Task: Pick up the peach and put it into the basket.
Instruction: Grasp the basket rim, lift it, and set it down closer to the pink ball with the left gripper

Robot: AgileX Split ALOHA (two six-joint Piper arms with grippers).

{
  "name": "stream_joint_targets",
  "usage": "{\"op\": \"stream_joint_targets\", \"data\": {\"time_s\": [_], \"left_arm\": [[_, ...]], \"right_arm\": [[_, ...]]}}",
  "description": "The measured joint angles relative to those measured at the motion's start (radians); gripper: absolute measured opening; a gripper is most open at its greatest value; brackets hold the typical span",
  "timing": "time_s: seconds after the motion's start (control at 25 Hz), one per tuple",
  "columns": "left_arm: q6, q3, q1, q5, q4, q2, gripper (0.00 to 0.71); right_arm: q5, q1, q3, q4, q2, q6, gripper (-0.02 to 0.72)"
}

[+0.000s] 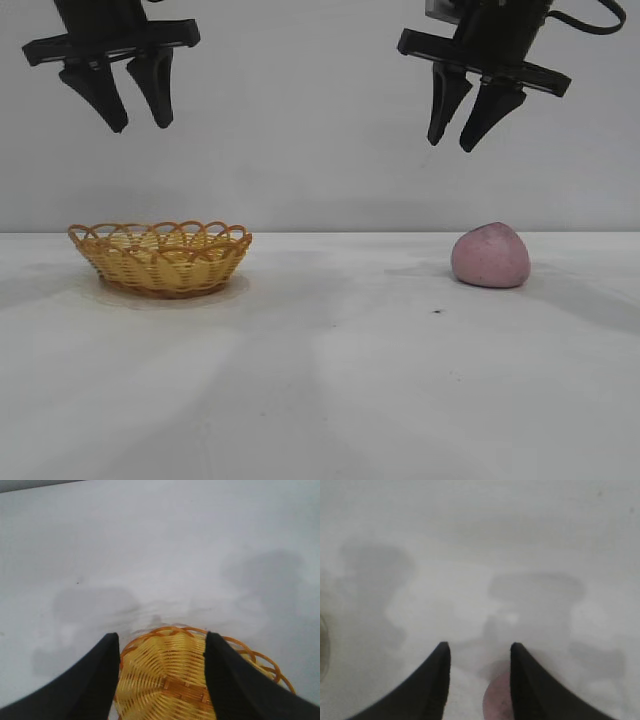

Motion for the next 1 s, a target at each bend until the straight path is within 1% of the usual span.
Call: {"op": "stream_joint_targets", "data": {"time_s": [0.28,0.4,0.48,0.76,0.92,1.0], "left_arm": [[0.000,0.000,0.000,0.000,0.000,0.000,0.391],[0.000,-0.001,0.000,0.017,0.045,0.005,0.391],[0.000,-0.001,0.002,0.032,0.078,0.027,0.391],[0.002,-0.001,0.042,0.054,0.078,0.153,0.391],[0.002,-0.001,0.045,0.054,0.078,0.198,0.391],[0.008,-0.001,0.045,0.055,0.063,0.219,0.298]], "right_arm": [[0.000,0.000,0.000,0.000,0.000,0.000,0.247],[0.002,0.000,0.000,0.000,0.000,0.000,0.247],[0.004,0.000,0.000,0.000,0.000,0.000,0.247],[0.013,0.000,0.000,0.000,0.000,-0.002,0.247],[0.011,0.000,0.000,0.000,0.000,-0.002,0.247],[0.011,0.000,0.000,0.000,0.000,-0.002,0.247]]}}
